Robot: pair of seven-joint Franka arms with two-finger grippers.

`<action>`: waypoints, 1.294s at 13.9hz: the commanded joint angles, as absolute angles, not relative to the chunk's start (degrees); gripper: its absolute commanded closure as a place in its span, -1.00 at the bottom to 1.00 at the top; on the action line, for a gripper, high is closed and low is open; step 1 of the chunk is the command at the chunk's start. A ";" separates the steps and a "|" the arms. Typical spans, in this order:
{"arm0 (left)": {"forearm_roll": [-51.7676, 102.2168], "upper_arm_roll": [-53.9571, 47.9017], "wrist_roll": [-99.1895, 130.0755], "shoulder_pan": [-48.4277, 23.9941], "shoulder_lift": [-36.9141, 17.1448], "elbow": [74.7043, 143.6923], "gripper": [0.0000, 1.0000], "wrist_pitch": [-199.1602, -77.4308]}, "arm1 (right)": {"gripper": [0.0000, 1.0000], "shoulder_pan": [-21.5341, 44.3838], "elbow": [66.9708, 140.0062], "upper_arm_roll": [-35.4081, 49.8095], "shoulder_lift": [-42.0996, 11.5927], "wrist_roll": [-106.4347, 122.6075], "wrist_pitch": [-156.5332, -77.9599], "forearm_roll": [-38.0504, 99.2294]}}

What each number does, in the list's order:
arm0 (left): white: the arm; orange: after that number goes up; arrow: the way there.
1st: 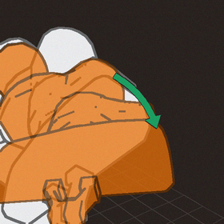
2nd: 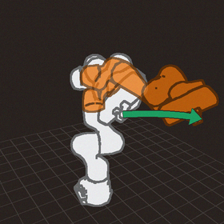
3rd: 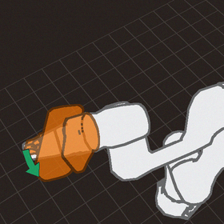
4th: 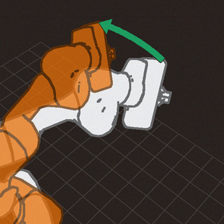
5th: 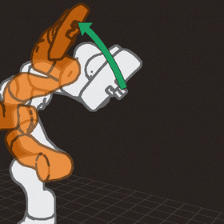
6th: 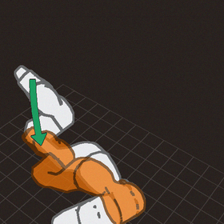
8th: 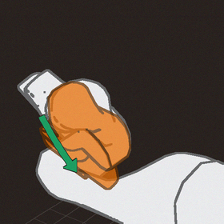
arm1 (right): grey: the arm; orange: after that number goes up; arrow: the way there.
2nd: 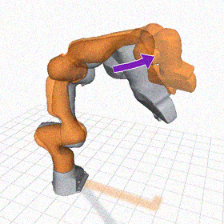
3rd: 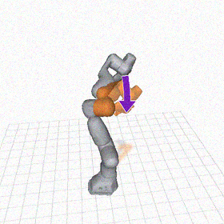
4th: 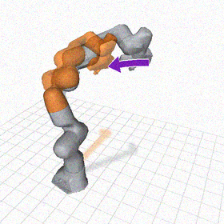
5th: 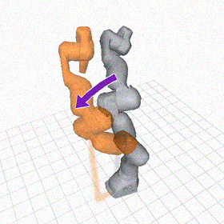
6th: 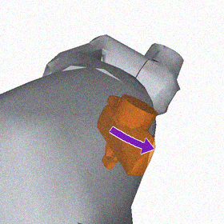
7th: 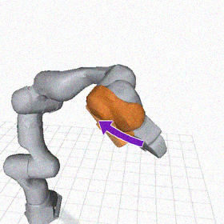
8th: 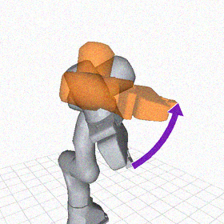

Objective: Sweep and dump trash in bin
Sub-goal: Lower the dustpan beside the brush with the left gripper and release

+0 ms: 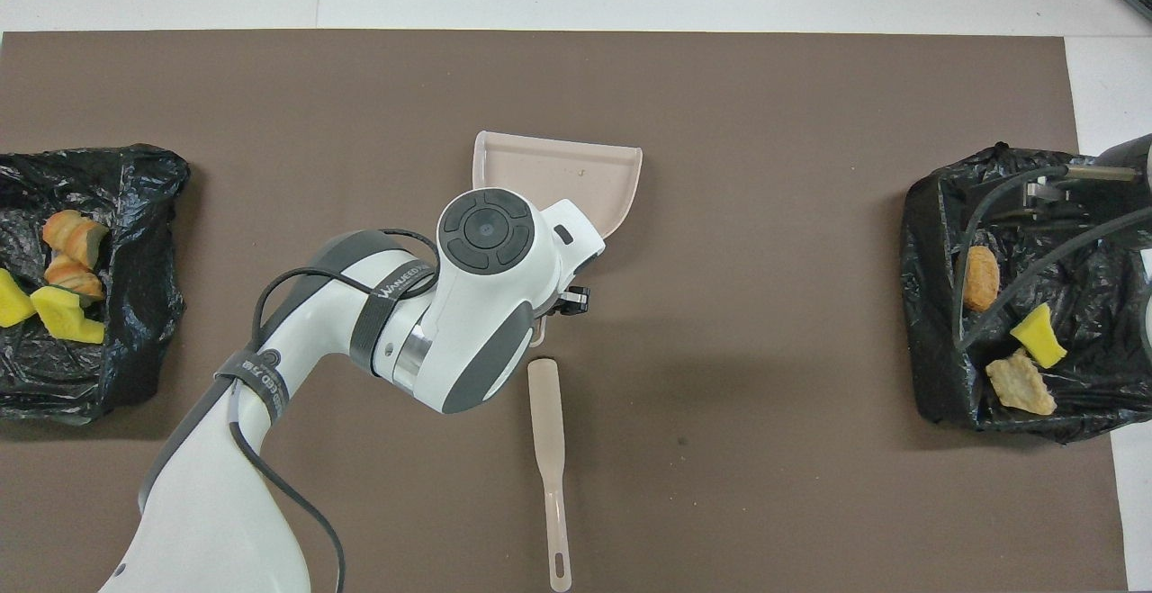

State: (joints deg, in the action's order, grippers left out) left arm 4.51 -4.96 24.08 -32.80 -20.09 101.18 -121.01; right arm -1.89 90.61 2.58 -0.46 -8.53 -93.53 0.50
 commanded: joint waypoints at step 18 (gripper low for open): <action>5.98 -3.08 18.31 -22.78 -8.27 102.13 -1.00 -107.42 | -1.00 -2.37 91.58 2.90 0.26 -9.05 -93.78 1.14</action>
State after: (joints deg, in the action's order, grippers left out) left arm 5.30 -2.80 22.40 -25.47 -10.99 100.71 -110.13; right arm -1.89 90.62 2.58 -0.46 -8.53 -93.53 0.51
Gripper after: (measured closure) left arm 0.000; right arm 0.000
